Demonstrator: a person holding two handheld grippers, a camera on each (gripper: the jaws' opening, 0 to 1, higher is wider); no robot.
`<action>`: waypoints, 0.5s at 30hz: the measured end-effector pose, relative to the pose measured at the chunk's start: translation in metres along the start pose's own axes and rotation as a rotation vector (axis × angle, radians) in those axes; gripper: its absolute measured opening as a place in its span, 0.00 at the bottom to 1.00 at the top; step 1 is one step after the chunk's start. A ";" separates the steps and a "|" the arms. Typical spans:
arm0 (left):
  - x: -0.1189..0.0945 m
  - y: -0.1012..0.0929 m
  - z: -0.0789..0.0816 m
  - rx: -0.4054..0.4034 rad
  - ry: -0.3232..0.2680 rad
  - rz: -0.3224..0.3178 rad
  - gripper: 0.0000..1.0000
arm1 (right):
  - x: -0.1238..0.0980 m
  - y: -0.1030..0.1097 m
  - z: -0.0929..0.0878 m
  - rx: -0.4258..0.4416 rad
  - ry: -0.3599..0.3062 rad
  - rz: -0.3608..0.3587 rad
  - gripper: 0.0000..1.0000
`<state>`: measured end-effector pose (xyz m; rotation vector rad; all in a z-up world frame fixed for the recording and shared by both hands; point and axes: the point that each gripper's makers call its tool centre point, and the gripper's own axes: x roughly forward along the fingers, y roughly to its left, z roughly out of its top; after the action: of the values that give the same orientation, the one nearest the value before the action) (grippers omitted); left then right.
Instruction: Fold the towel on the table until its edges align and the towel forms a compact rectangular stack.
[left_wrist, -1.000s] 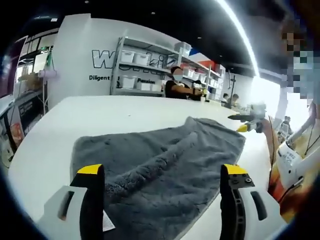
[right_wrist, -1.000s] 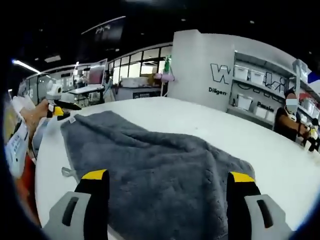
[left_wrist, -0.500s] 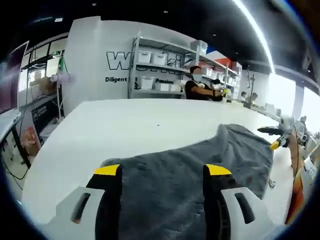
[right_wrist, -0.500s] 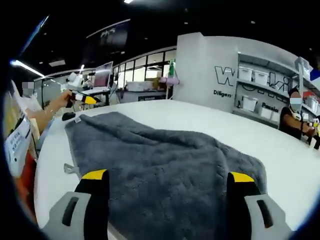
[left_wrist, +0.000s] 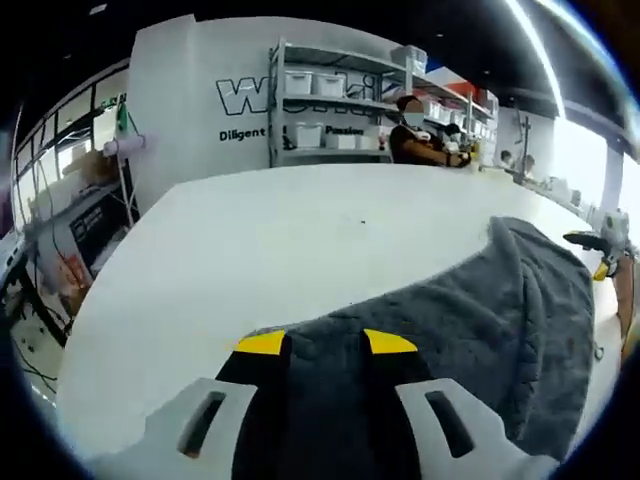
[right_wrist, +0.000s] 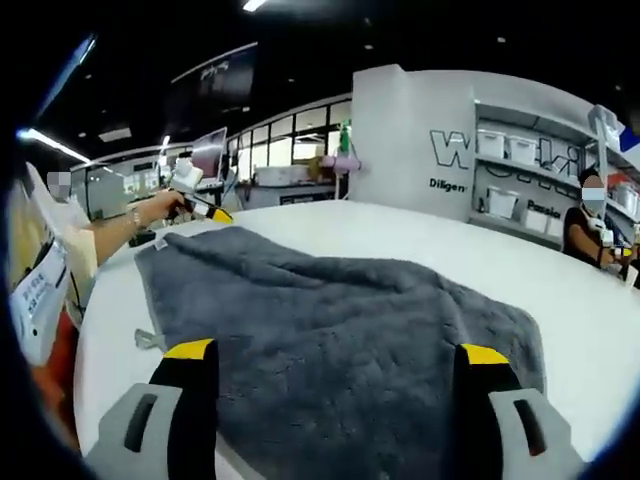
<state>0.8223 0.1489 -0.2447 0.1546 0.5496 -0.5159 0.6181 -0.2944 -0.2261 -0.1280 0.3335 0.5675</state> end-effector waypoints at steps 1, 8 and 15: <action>0.004 0.002 -0.003 0.000 0.012 0.006 0.25 | 0.000 0.001 -0.001 0.001 0.002 0.005 0.99; 0.016 0.012 -0.019 0.014 0.045 0.029 0.19 | 0.001 0.002 0.000 0.005 -0.005 0.010 0.99; 0.019 0.022 -0.017 -0.008 0.013 0.071 0.03 | 0.000 0.001 0.000 0.011 -0.007 0.008 0.99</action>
<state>0.8394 0.1646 -0.2691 0.1694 0.5572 -0.4439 0.6177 -0.2932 -0.2265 -0.1145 0.3308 0.5735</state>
